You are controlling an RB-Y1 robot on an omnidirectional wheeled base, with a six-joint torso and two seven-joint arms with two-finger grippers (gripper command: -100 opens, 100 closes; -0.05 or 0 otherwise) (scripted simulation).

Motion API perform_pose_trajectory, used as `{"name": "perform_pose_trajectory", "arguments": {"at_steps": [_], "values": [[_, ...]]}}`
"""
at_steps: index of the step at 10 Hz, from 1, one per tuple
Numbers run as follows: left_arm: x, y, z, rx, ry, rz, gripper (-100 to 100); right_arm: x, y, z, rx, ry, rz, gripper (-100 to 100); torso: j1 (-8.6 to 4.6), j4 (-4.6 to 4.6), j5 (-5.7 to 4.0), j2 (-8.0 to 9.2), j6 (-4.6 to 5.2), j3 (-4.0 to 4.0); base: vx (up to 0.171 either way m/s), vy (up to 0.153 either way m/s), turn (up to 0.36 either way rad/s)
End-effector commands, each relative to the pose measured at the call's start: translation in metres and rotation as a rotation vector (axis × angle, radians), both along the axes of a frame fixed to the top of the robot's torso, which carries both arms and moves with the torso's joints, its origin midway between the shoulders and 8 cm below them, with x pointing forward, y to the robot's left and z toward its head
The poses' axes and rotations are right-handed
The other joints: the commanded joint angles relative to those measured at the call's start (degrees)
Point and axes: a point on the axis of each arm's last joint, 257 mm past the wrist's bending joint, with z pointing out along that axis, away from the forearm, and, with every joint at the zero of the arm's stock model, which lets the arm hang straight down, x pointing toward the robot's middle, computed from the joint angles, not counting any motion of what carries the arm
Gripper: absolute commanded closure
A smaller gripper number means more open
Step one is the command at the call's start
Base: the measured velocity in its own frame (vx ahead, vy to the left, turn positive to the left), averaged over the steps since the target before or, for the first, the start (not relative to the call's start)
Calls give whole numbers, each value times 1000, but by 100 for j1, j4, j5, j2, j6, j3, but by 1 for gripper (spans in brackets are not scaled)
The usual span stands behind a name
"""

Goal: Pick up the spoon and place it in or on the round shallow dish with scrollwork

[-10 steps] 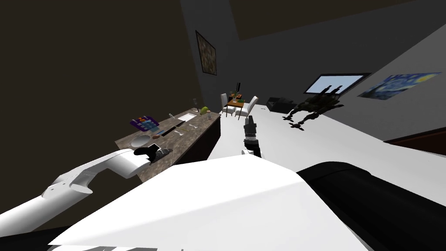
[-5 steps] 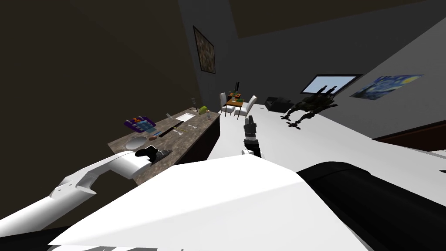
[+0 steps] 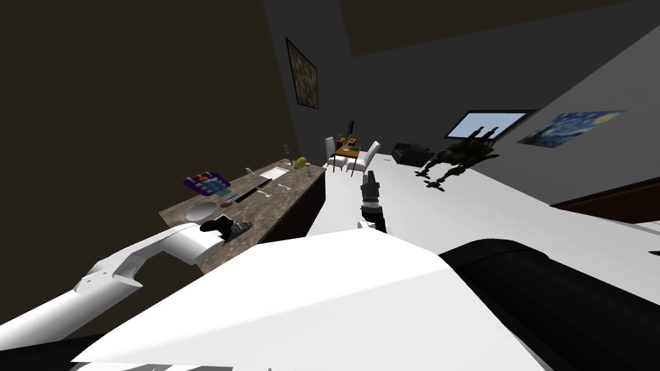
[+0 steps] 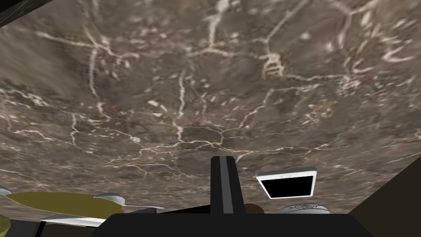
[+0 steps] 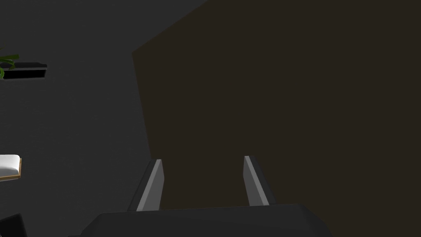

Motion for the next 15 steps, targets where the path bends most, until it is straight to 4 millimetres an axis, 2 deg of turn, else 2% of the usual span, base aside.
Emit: {"name": "perform_pose_trajectory", "arguments": {"at_steps": [1,2,3,7,13,15], "values": [[0,0,0,0,0,0,100,0,0,0,0,0,0,0,0,0,0,0,0,0,0,0,0],[0,0,0,0,0,0,0,0,0,0,0,0,0,0,0,0,0,0,0,0,0,0,0],[7,12,10,13,-27,23,-100,0,0,0,0,0,0,0,0,0,0,0,0,0,41,-40,-146],[17,47,23,25,-52,96,-100,0,0,0,0,0,0,0,-13,-14,-4,-61,5,-35,135,-33,-215],[15,90,28,21,-39,198,-100,0,0,0,0,0,0,0,9,-9,2,-34,1,-21,85,26,-165],[14,99,29,16,-38,223,-100,0,0,0,0,0,0,0,5,-8,1,-33,0,-20,74,26,-125]]}}
